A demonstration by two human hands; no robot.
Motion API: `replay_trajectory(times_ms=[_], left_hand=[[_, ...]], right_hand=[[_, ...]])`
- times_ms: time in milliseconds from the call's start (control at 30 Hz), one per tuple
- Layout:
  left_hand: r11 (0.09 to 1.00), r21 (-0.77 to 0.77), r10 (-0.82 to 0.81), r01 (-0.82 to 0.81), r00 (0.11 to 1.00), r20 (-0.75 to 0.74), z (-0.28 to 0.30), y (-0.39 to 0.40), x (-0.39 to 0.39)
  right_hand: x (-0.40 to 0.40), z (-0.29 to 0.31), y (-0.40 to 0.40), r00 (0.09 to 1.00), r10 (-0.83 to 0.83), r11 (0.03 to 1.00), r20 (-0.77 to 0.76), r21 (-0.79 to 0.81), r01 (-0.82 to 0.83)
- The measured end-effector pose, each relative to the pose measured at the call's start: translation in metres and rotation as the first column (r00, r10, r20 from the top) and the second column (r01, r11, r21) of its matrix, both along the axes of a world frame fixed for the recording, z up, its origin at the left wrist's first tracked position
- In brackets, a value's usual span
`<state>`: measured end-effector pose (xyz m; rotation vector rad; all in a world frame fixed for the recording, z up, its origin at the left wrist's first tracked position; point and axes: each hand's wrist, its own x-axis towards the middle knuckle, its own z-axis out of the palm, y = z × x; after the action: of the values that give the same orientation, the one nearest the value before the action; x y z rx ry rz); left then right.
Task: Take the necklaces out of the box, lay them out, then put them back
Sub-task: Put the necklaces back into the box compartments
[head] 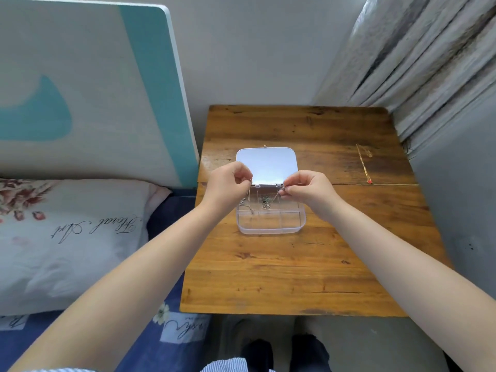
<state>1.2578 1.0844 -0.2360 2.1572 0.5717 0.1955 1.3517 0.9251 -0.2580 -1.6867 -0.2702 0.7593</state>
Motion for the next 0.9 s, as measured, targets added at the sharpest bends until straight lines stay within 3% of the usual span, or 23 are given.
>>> replay_trajectory(times_ms=[233,400,467,567,733,833,900], left_hand=[[0.997,0.0,-0.077,0.079,0.971,-0.228,-0.045,0.008,-0.007],[0.993,0.014,-0.107,0.117,0.945,-0.309,-0.087,0.009,0.004],[0.985,0.054,-0.133,0.162,0.925,-0.356,-0.105,0.008,0.006],[0.95,0.167,-0.159,0.265,0.867,-0.473,-0.126,0.006,0.005],[0.889,0.335,-0.131,0.311,0.875,-0.466,-0.145,0.008,0.013],[0.825,0.361,-0.206,0.434,0.827,-0.524,-0.152,0.005,0.03],[0.792,0.356,-0.226,0.497,0.779,-0.585,-0.157,0.001,0.041]], right_hand=[[-0.005,-0.029,0.0,0.998,0.029,0.997,-0.051,-0.073,-0.033],[-0.005,-0.071,0.012,0.998,0.054,0.969,0.015,-0.244,-0.049],[-0.005,-0.093,0.021,0.984,0.129,0.909,0.124,-0.412,-0.067],[-0.006,-0.114,0.027,0.884,0.387,0.715,0.262,-0.691,-0.108],[0.002,-0.132,0.037,0.74,0.53,0.603,0.414,-0.798,0.015],[0.007,-0.147,0.047,0.649,0.642,0.511,0.409,-0.859,0.035],[0.01,-0.157,0.049,0.639,0.648,0.509,0.414,-0.86,0.041]])
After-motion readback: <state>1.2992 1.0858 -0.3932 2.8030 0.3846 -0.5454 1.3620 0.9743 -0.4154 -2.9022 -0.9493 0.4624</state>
